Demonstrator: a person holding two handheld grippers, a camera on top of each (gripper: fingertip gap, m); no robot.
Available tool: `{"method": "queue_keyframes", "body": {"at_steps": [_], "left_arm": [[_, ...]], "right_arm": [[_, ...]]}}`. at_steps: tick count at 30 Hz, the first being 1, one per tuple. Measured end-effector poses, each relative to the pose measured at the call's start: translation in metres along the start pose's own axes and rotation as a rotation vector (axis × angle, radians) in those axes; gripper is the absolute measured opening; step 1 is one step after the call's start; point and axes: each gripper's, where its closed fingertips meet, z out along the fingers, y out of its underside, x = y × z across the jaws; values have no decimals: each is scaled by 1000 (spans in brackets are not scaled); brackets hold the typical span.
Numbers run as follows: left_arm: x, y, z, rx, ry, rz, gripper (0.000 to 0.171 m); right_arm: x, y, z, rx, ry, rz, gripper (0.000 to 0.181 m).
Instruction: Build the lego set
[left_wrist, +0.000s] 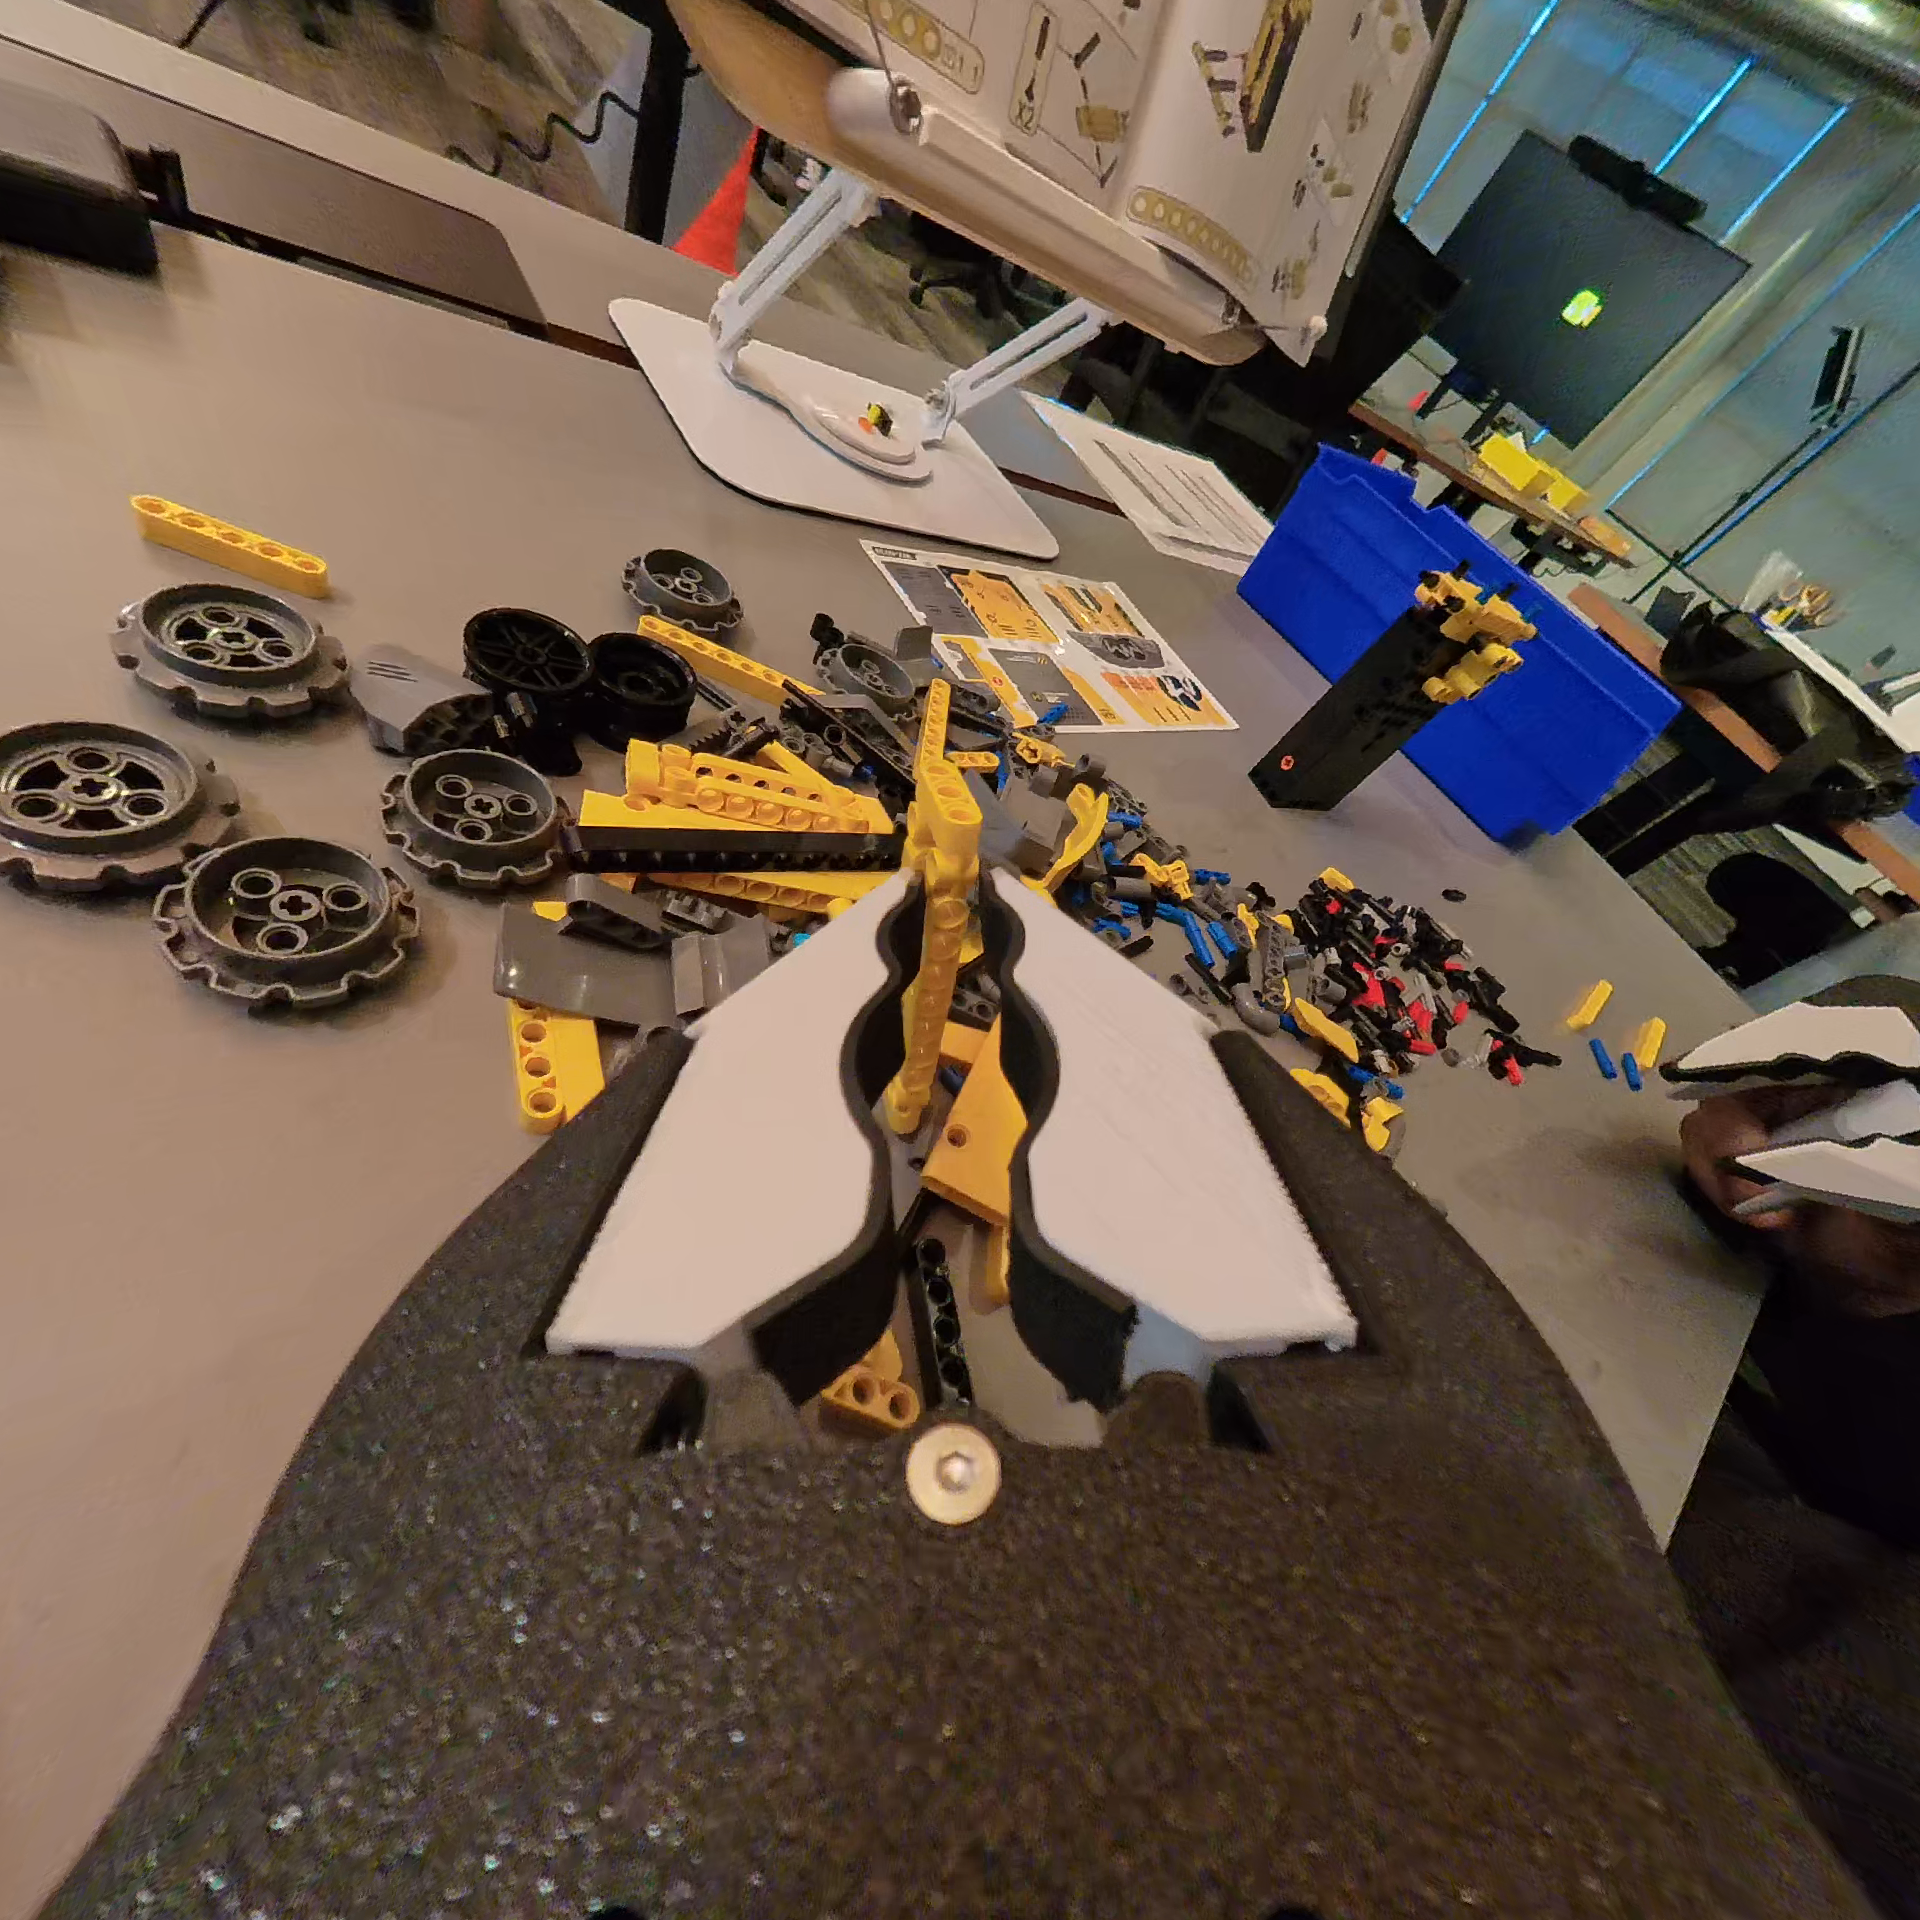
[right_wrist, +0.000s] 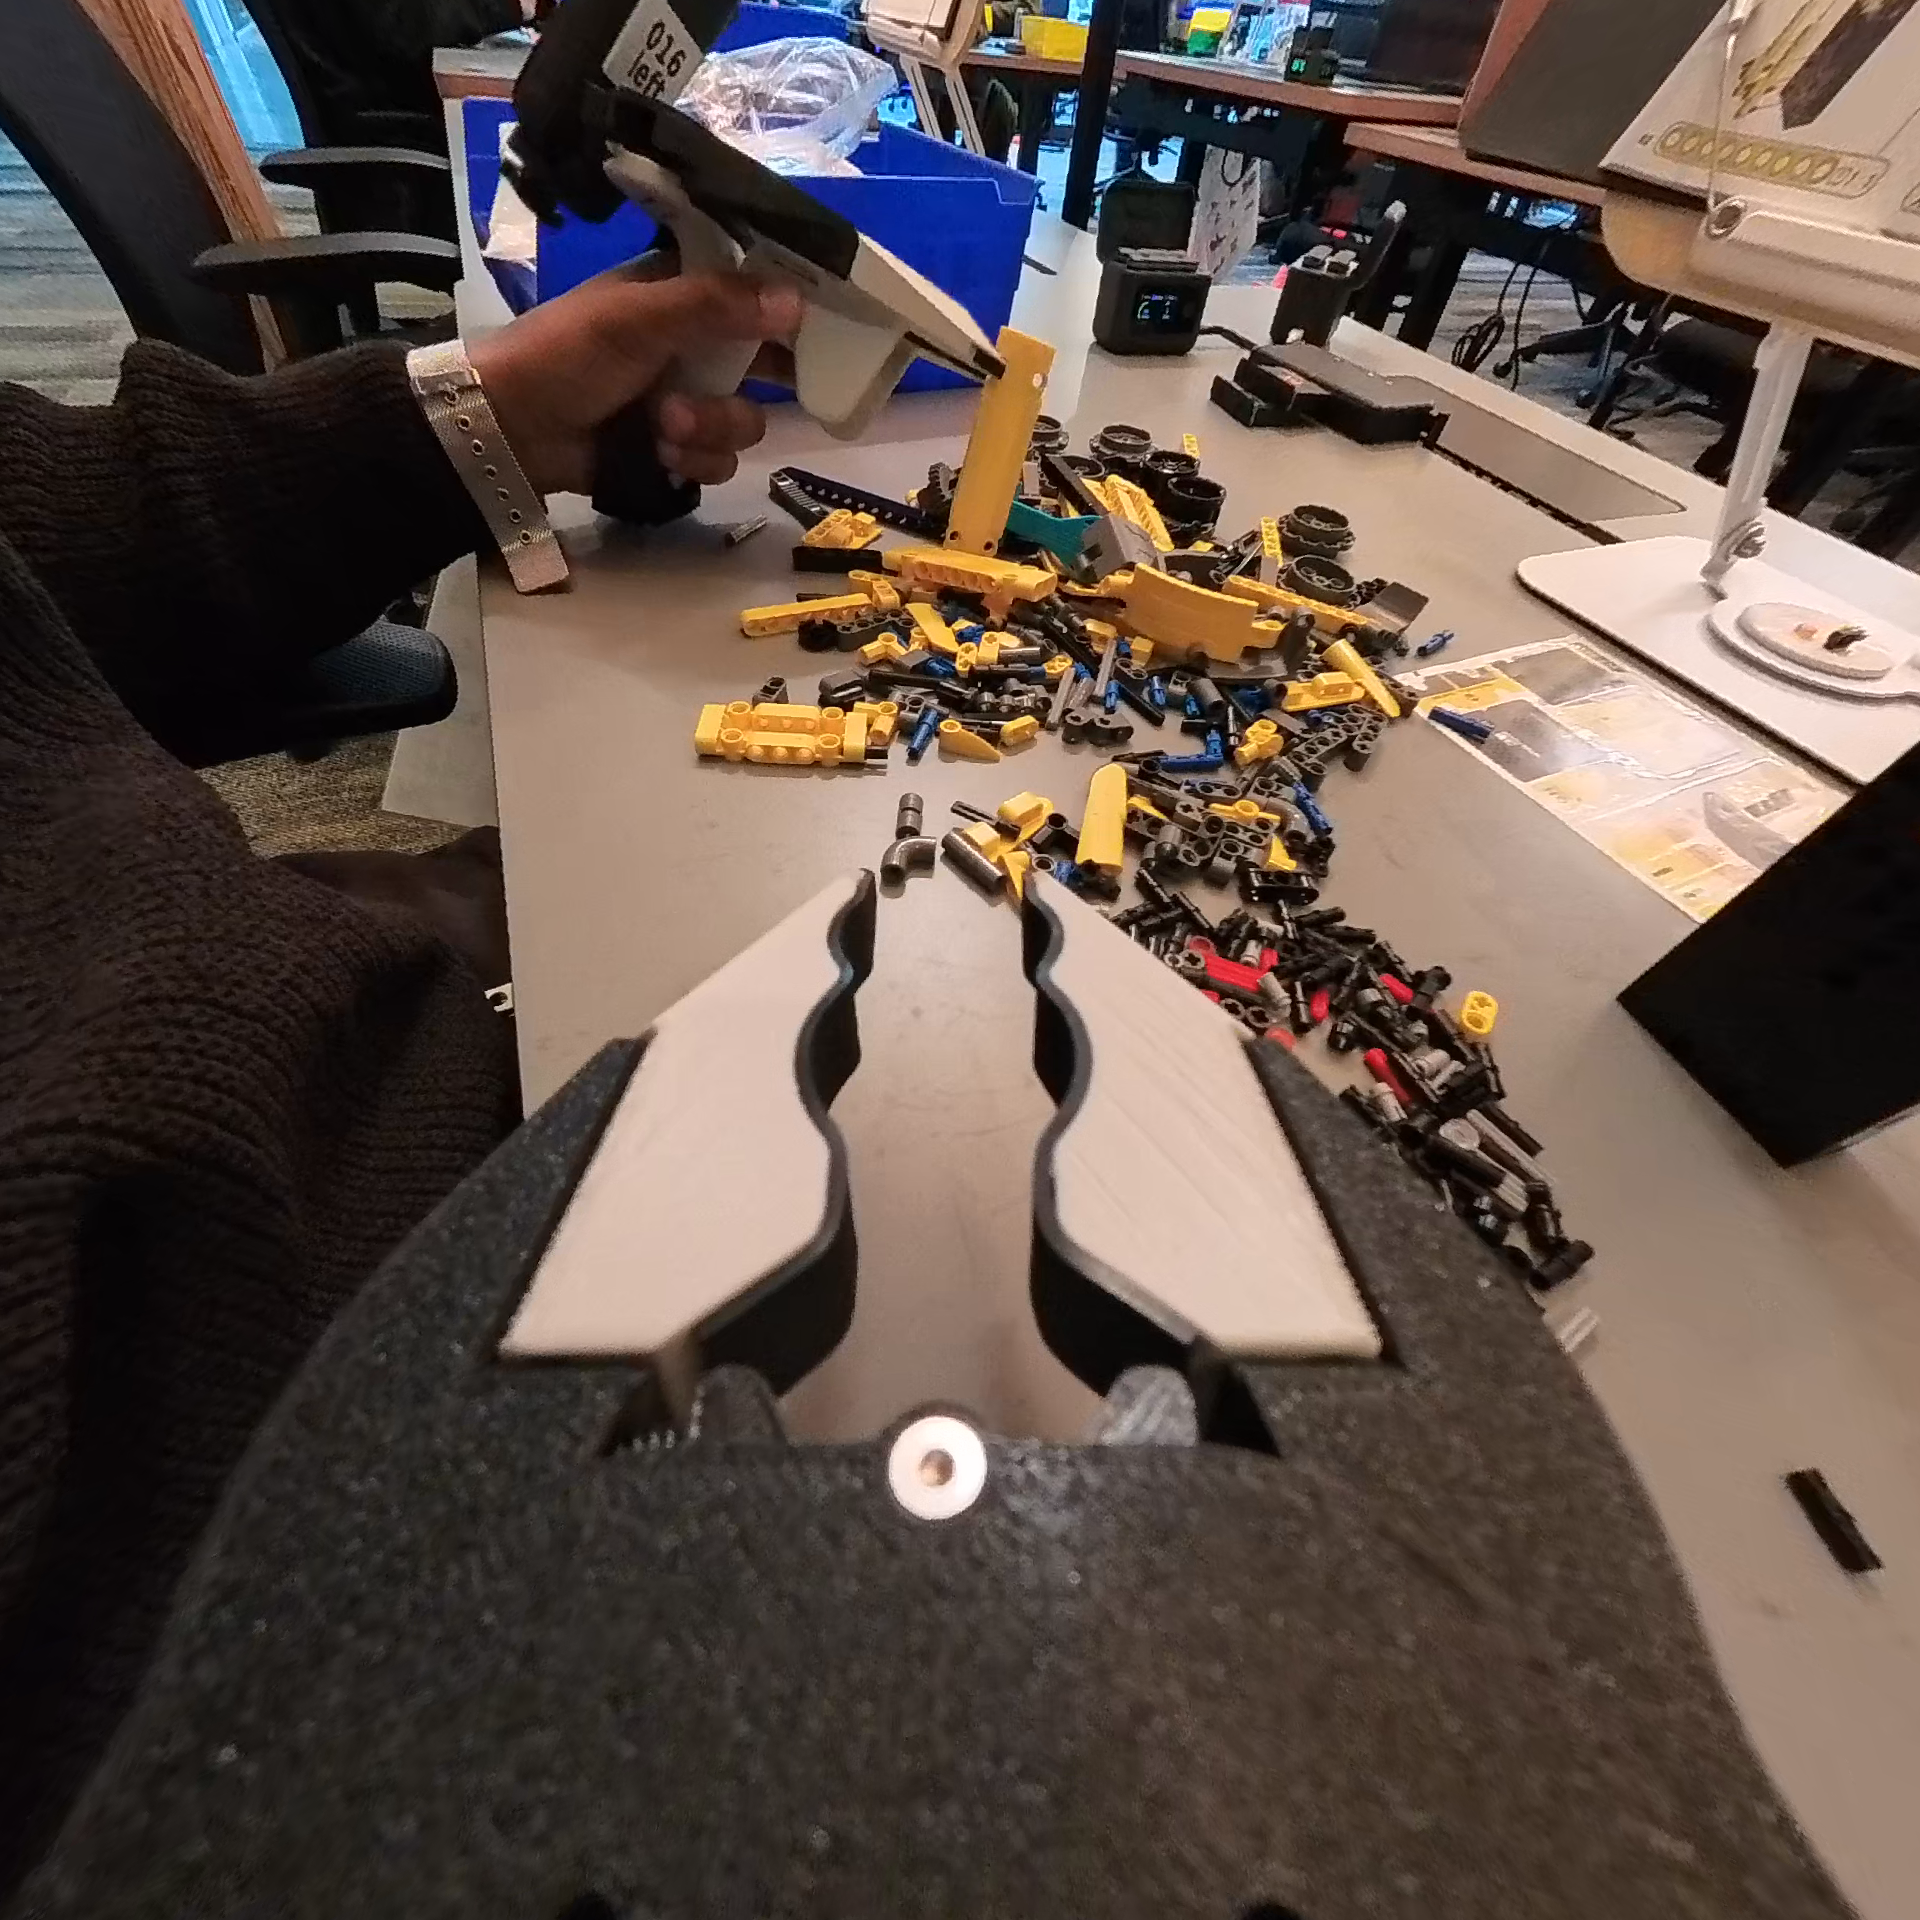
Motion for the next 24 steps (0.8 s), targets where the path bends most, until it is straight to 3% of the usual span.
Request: {"method": "queue_keyframes", "body": {"at_steps": [7, 13, 21, 24], "left_arm": [[-5, 1, -2, -8, -26, 7, 25], [-20, 0, -7, -19, -148, 87, 27], [-28, -2, -13, -7, -186, 85, 27], [-39, -5, -20, 15, -283, 116, 27]], "right_arm": [[0, -1, -1, 7, 2, 1, 28], [0, -1, 0, 3, 2, -1, 27], [0, 0, 0, -1, 1, -1, 27], [0, 0, 0, -4, 0, 0, 27]]}}
